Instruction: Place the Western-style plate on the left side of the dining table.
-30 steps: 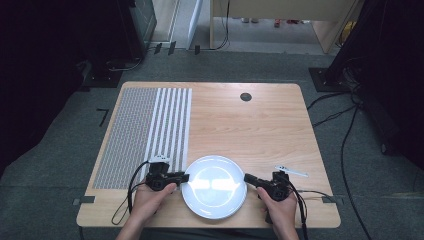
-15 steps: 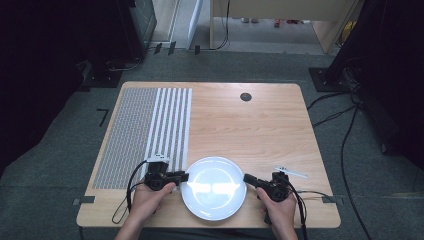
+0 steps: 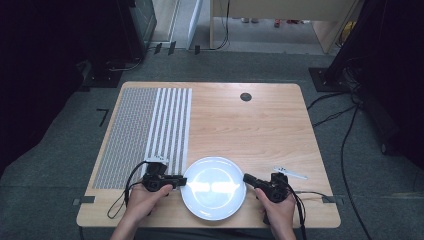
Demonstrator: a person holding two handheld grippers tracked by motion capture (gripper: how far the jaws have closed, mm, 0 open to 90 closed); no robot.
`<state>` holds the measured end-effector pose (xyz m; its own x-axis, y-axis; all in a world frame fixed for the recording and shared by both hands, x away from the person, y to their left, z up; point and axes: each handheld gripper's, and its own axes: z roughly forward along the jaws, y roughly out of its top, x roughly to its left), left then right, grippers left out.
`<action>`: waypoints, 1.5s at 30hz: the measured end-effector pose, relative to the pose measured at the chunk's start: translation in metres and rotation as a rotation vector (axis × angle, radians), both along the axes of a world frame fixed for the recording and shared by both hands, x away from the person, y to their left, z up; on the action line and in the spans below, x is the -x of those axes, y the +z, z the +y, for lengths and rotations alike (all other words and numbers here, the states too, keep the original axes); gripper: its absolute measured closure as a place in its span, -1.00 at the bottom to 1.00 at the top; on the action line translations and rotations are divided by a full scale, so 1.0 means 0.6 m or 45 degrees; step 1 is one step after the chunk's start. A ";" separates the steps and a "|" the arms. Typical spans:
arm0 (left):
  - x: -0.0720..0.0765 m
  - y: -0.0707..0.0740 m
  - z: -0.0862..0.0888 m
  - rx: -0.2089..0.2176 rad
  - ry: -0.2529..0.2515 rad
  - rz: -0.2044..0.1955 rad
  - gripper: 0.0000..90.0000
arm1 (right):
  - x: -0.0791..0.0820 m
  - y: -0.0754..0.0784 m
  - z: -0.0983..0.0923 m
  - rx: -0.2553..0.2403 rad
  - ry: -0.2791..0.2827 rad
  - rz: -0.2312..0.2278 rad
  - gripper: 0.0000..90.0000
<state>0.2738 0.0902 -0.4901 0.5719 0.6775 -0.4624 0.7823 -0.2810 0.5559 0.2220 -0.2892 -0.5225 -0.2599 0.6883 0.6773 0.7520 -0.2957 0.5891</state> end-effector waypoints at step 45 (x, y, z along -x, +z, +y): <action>0.050 0.001 0.037 0.101 -0.062 0.145 0.54 | 0.007 -0.007 0.024 -0.037 0.018 0.070 0.89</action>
<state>0.2438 0.1122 -0.4896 0.5441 0.6092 -0.5769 0.8280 -0.2790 0.4864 0.2180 -0.2748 -0.5266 -0.2310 0.6645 0.7107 0.7871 -0.3017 0.5380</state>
